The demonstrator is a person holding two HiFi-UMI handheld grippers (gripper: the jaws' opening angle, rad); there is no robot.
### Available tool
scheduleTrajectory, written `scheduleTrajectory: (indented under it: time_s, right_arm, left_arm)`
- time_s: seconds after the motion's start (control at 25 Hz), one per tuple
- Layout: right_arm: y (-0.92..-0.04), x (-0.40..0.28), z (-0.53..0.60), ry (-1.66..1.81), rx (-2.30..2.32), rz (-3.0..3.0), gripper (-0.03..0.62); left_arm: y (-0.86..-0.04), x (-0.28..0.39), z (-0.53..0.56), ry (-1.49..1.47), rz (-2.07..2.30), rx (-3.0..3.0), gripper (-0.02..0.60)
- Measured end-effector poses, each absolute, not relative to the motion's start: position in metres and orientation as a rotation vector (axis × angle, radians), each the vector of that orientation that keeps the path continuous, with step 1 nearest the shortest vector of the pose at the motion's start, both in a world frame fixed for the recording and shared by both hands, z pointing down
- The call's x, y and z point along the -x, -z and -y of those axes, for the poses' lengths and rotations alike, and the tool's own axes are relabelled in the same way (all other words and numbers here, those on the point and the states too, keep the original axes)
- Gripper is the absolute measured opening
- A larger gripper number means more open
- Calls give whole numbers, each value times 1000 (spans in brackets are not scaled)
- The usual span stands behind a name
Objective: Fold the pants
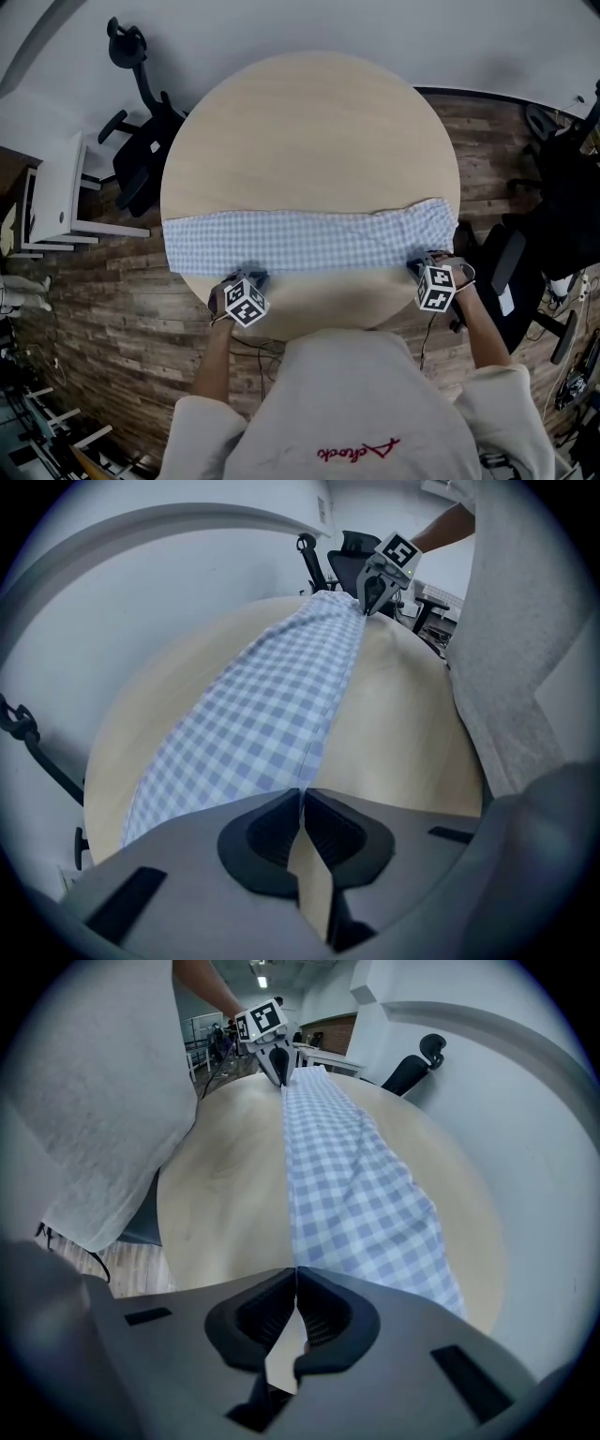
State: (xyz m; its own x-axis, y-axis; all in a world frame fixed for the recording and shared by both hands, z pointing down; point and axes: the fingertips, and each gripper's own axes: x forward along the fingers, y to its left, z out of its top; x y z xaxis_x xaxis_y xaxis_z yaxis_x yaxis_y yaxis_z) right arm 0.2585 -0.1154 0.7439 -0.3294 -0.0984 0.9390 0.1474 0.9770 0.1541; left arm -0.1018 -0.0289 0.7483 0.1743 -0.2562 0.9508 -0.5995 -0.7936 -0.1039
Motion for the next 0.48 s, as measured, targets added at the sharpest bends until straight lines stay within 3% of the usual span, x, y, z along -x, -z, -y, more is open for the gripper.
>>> scheduleTrajectory:
  time_s: [0.36,0.48]
  right_arm:
    - [-749,-260,117,188,-4,1920,35]
    - [-748,-259,118,179,6,1923,40]
  left_arm:
    - [-755,89,21,-1611,835,-2142,48]
    - [-751,88,18,-1570,867,-2140,125]
